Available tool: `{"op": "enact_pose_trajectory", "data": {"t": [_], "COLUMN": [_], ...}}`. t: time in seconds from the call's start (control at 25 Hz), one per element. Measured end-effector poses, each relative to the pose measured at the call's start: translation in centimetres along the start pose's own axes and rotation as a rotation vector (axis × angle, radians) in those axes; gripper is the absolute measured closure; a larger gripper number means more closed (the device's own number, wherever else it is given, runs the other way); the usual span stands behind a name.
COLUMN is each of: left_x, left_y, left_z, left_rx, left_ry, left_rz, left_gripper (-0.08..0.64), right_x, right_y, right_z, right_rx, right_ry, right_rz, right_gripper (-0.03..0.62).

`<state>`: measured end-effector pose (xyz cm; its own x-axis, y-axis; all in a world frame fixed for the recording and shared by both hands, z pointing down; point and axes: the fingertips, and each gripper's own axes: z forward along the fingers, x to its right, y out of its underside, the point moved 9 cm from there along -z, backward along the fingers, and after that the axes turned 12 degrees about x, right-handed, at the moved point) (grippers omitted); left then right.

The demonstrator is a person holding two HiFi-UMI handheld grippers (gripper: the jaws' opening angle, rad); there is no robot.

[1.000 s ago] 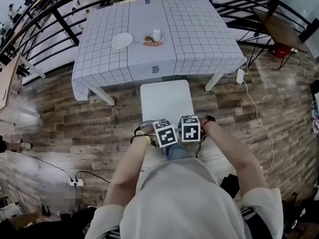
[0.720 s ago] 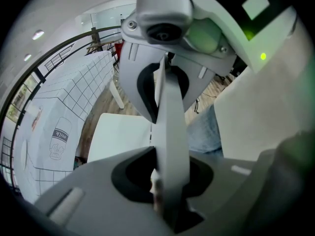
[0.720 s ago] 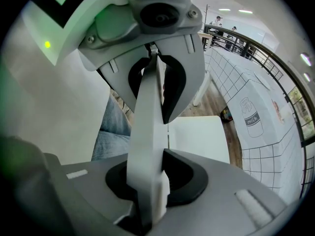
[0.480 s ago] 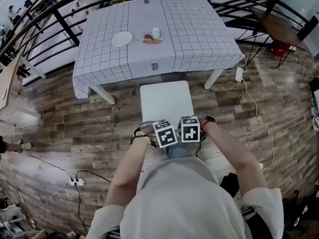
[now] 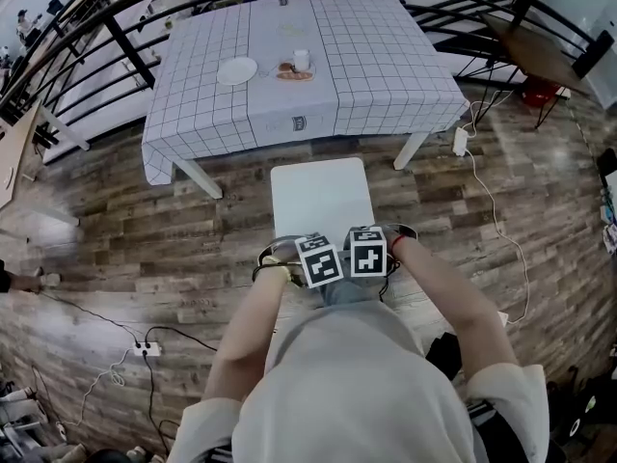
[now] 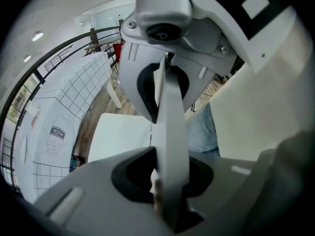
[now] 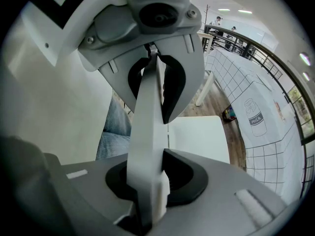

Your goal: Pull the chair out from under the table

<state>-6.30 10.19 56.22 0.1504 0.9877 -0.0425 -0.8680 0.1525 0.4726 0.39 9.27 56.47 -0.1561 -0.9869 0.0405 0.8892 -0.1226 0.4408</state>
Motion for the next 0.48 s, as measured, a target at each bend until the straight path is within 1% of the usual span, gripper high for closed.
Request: {"op": "enact_pose_trajectory", "data": {"t": [0.48], "left_x": [2.4], "left_y": [0.4], "left_z": [-0.1], "left_rx": [0.006], "left_ry": [-0.008], "left_rz": [0.002], "left_gripper": [0.475], "right_x": [-2.2], "right_y": [-0.3], "right_z": [0.3], "right_rx": [-0.002], "right_ry": [-0.009], "right_rz": [-0.010], "right_gripper": [0.515]}}
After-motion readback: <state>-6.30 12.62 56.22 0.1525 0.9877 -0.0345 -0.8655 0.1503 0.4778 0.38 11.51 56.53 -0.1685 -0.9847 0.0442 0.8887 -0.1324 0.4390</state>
